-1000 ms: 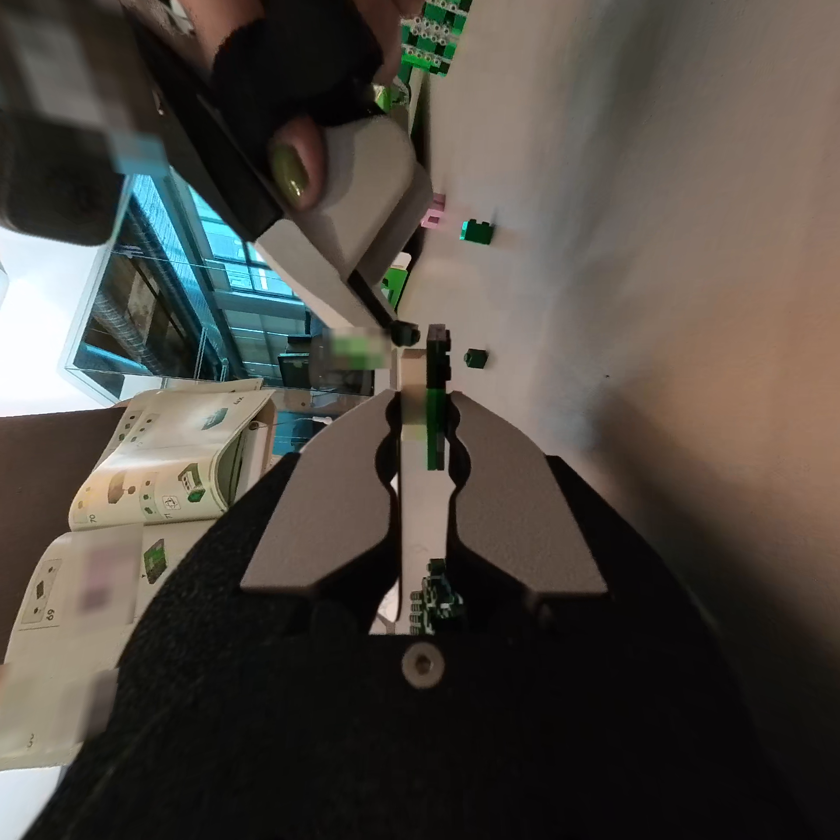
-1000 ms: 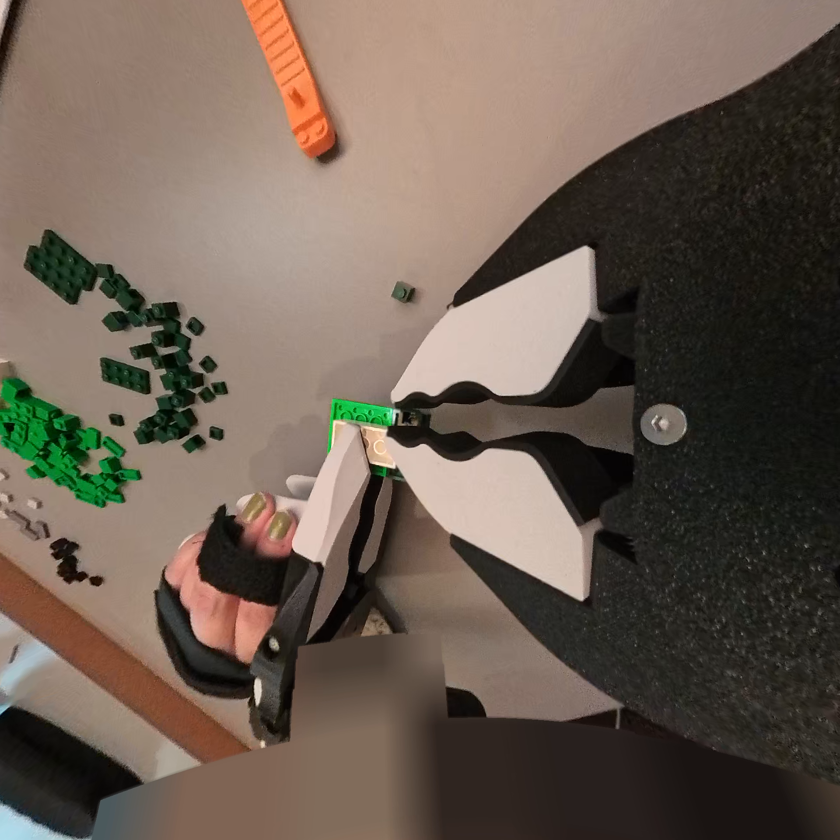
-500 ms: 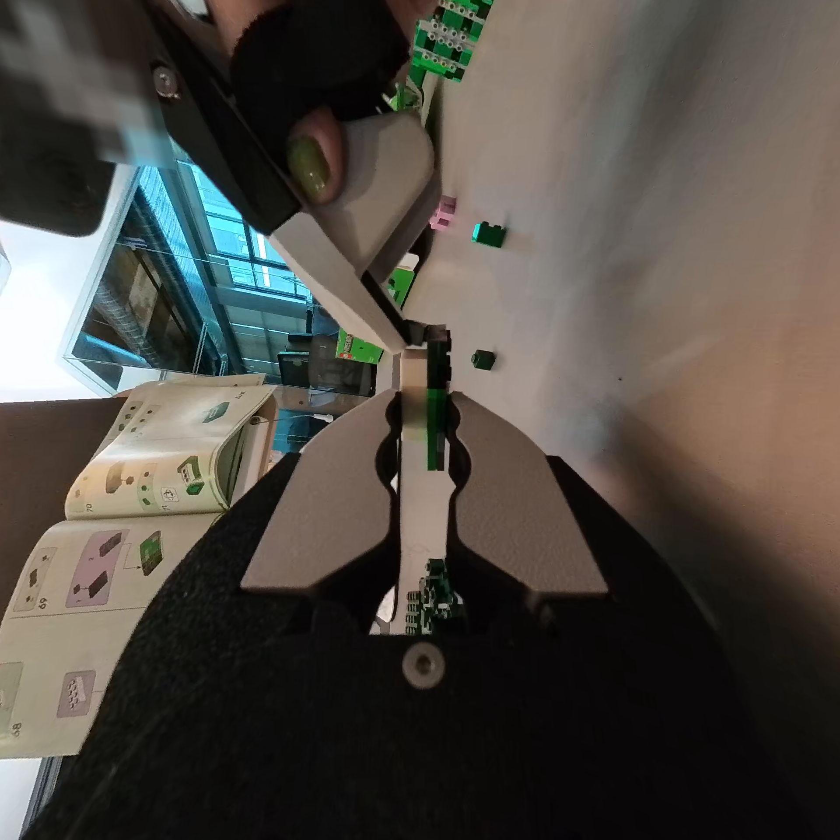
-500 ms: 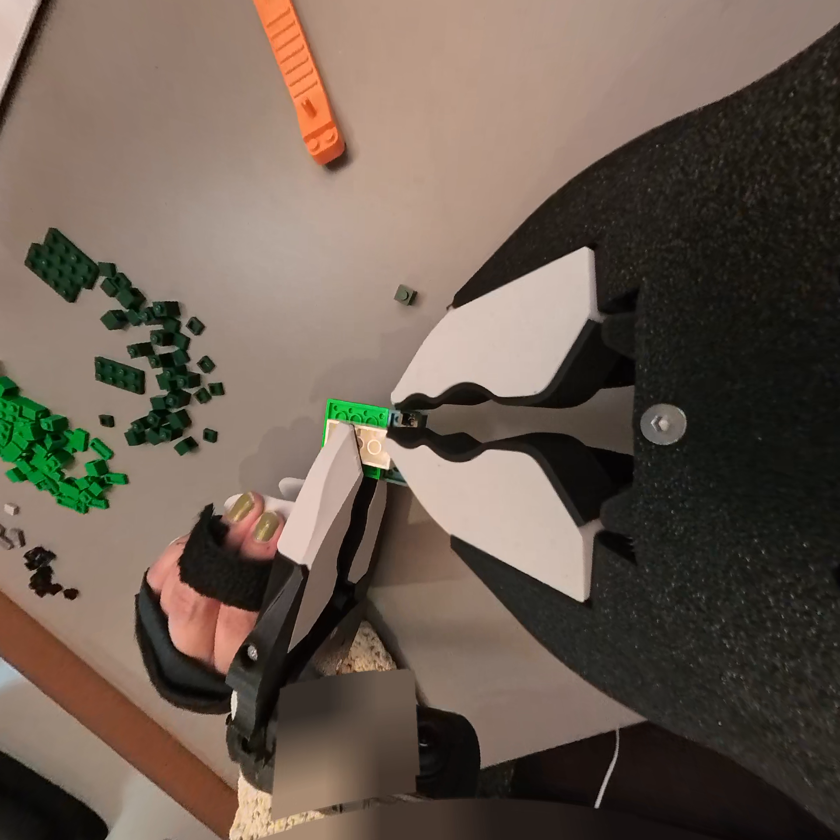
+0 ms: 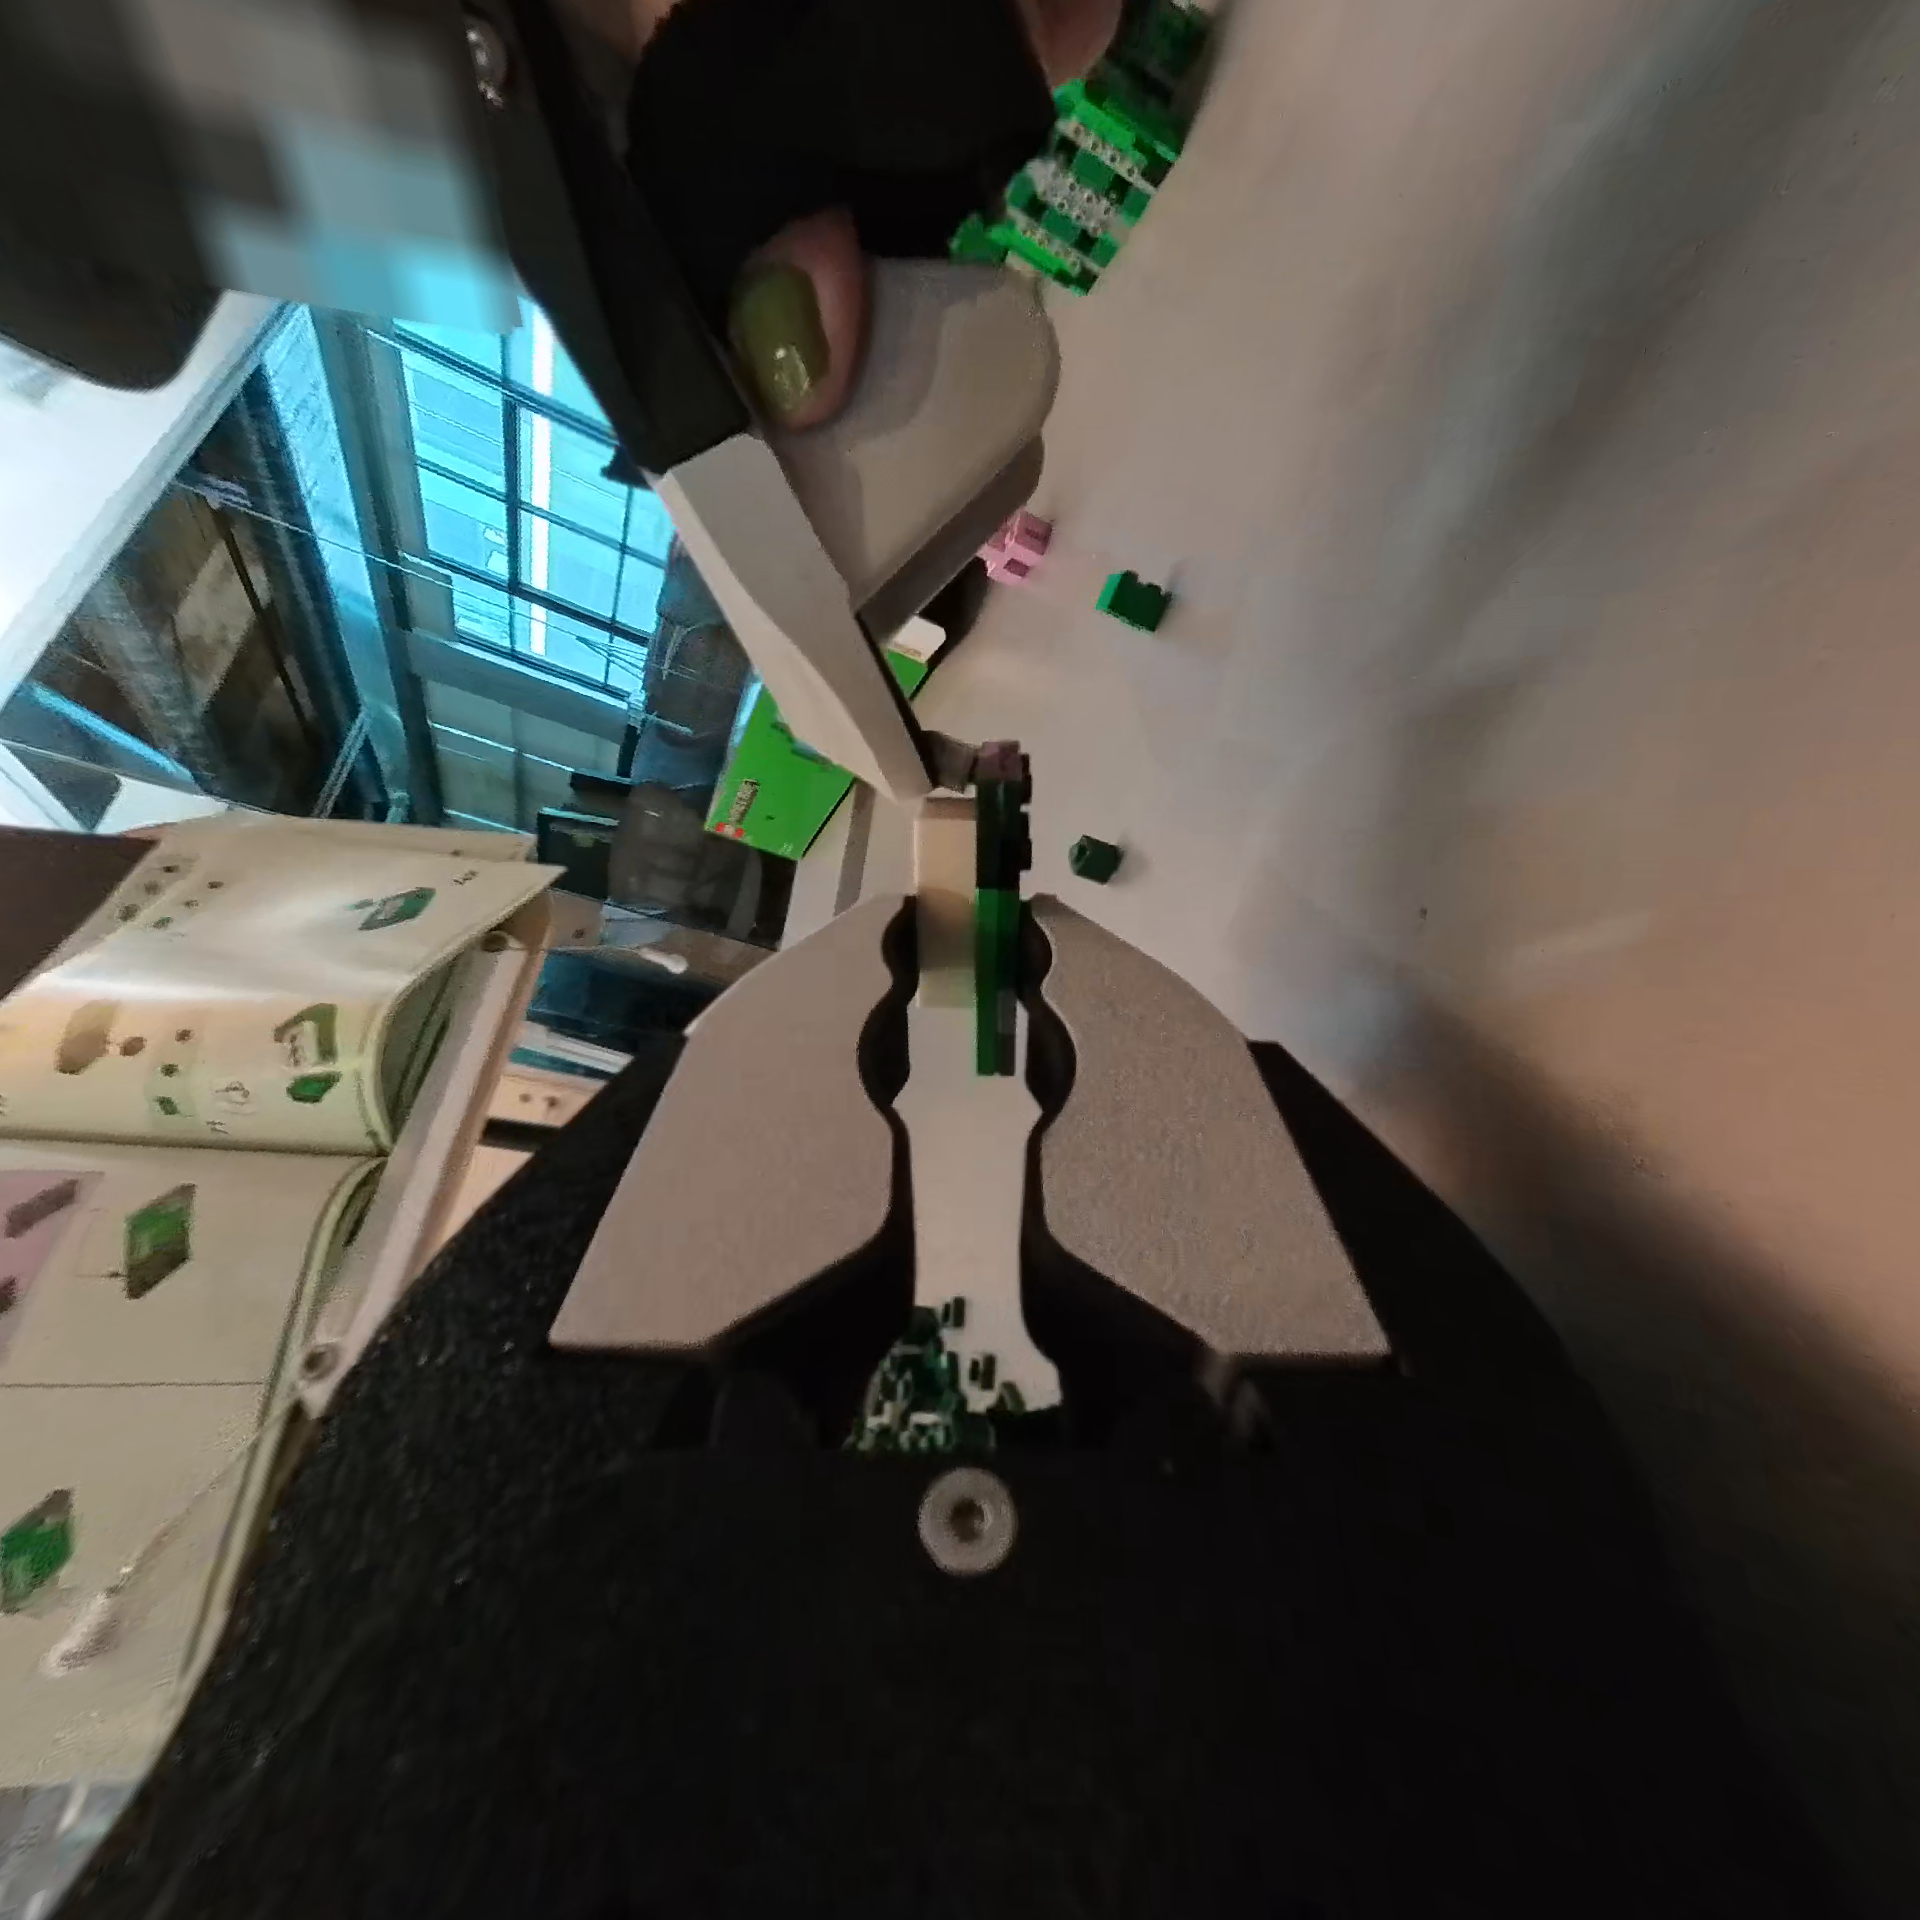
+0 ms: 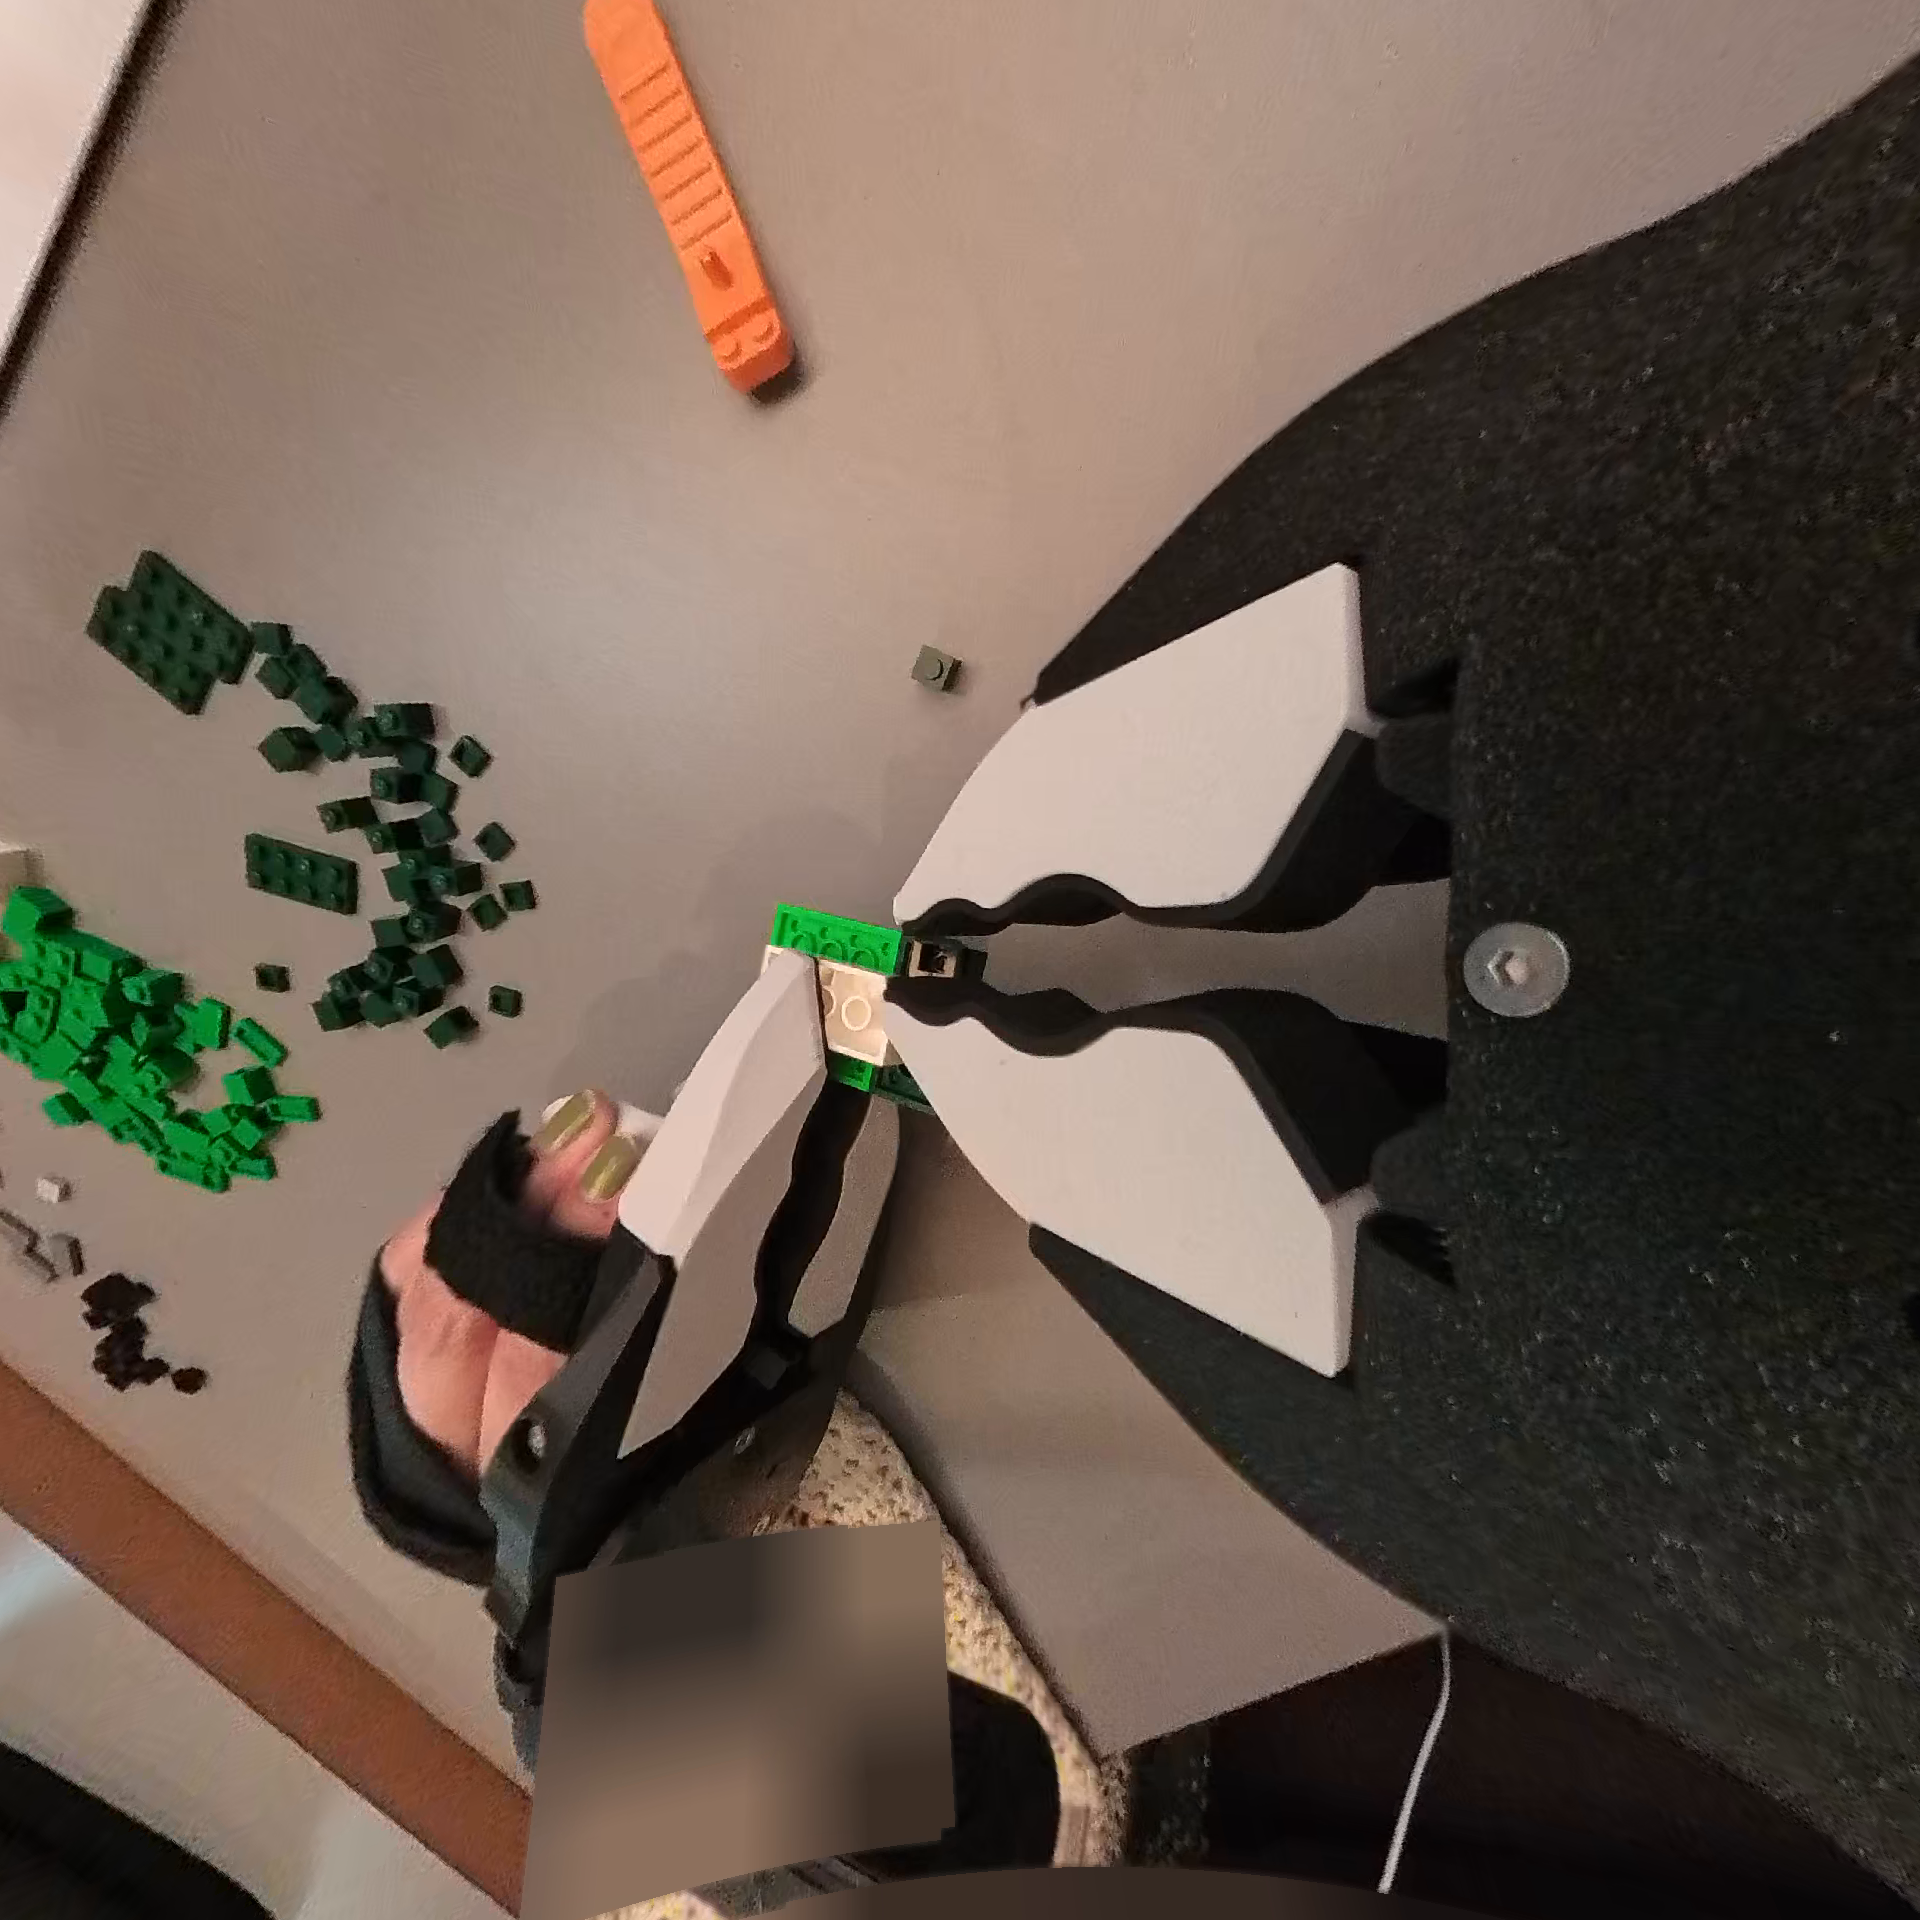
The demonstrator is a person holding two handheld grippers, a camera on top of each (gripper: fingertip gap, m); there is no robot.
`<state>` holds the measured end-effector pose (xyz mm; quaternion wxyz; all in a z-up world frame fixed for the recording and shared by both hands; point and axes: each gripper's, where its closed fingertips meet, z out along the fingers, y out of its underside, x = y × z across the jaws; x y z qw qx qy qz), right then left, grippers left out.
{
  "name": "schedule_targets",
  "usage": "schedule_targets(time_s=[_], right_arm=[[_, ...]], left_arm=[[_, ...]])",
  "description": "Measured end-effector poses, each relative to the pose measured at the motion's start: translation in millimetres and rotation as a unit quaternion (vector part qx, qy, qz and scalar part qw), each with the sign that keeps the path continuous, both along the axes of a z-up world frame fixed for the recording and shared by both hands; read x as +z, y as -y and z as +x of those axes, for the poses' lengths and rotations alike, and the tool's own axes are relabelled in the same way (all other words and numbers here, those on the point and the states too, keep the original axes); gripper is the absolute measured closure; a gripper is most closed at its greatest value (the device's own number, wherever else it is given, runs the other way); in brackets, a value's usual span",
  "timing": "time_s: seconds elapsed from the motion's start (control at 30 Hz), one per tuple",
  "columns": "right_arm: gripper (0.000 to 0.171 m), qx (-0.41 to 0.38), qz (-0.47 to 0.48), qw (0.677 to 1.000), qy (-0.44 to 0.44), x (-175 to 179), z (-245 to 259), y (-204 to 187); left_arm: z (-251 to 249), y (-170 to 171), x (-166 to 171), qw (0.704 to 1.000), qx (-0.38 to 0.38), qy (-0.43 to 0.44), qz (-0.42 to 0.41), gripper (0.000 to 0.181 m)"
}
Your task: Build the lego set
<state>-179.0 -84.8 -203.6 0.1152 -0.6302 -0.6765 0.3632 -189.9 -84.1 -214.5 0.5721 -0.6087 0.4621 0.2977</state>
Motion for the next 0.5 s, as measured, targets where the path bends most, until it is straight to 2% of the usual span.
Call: schedule_targets(time_s=[0.2,0.5], right_arm=[[0.164,-0.006,-0.008,0.999,0.046,-2.1,1.1,0.8],[0.164,-0.005,-0.017,0.998,0.053,-3.3,4.6,1.1]], left_arm=[[1.1,0.4,-1.4,1.0,-0.008,0.011,-0.009,0.165],[3.7,0.5,-2.4,1.0,-0.012,0.006,-0.012,0.164]])
